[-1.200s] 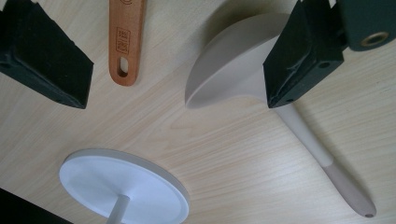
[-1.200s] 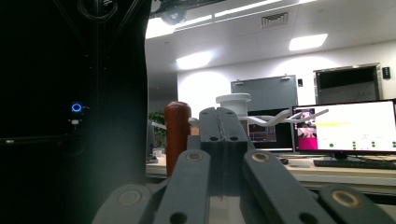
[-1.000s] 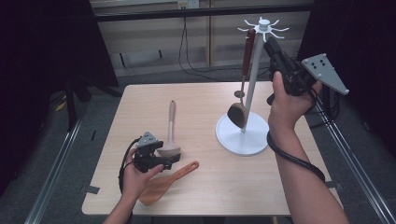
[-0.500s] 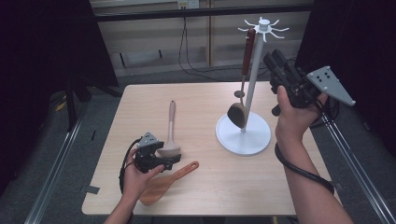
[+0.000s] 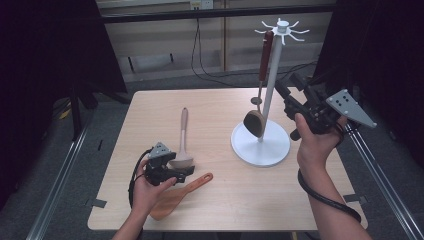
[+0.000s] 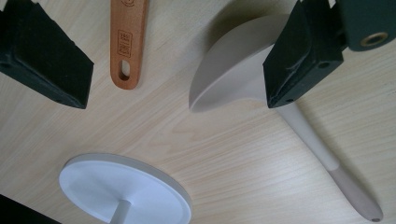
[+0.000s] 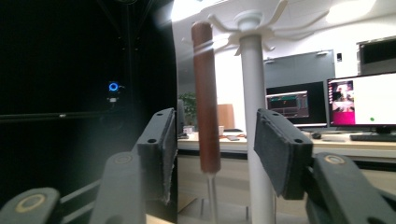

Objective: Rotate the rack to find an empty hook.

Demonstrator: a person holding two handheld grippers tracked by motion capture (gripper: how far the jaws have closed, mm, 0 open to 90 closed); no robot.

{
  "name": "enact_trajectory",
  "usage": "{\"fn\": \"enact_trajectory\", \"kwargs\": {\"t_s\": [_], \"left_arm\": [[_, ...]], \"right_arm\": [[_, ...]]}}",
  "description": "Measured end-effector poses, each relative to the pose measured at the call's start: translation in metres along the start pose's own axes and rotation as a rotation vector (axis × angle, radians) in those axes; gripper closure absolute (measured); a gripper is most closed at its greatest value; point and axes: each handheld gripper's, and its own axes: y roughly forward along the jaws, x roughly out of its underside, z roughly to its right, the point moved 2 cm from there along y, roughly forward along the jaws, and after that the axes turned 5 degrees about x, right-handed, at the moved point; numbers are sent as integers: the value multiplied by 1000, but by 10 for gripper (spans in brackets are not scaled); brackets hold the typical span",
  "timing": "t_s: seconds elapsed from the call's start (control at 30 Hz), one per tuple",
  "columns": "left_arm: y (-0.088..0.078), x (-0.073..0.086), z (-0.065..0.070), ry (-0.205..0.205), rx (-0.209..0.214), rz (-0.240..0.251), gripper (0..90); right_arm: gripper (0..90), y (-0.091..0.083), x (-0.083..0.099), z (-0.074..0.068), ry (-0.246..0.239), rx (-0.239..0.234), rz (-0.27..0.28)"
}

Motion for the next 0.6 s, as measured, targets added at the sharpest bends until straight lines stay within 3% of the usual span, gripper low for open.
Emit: {"fn": "enact_trajectory", "kwargs": {"t_s": [0.4,0.6], "left_arm": [[1,1,0,-3,-2,-2,81],[1,1,0,0,-2,-6,81]], "right_arm": [[350,-19,25,3,11,-21,-76],[270,-29,39,4,15,-65,-113]]}}
